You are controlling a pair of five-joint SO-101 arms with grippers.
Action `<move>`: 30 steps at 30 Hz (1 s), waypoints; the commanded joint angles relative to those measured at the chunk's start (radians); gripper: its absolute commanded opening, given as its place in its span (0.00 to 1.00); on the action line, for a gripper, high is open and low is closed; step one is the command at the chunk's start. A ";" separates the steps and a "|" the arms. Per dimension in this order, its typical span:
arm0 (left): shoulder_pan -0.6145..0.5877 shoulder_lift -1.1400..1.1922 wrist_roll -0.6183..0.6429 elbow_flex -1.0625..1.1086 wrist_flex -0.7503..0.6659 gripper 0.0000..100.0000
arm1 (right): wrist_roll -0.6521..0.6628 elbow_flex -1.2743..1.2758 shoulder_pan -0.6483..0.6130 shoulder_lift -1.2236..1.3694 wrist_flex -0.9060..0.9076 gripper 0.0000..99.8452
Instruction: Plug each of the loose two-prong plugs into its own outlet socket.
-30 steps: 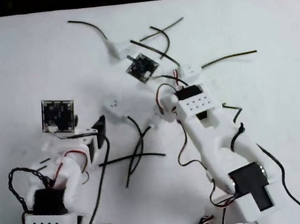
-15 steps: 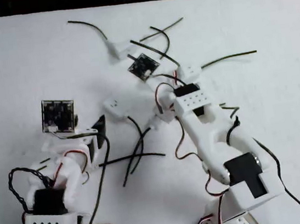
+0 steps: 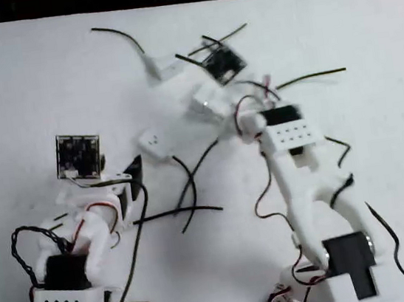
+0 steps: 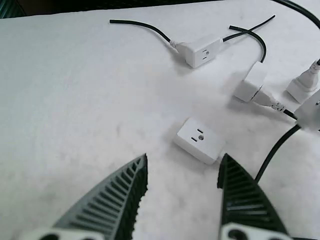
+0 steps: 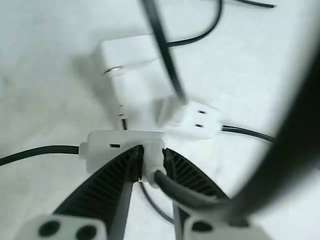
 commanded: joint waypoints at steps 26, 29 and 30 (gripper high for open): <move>-0.005 -0.010 -0.008 0.002 -0.015 0.23 | -0.308 -0.313 0.255 0.311 -0.203 0.24; -0.005 -0.010 -0.008 0.002 -0.015 0.23 | -0.356 -0.397 0.255 0.300 -0.059 0.29; -0.005 -0.010 -0.008 0.002 -0.015 0.23 | -0.354 -0.417 0.252 0.288 -0.016 0.29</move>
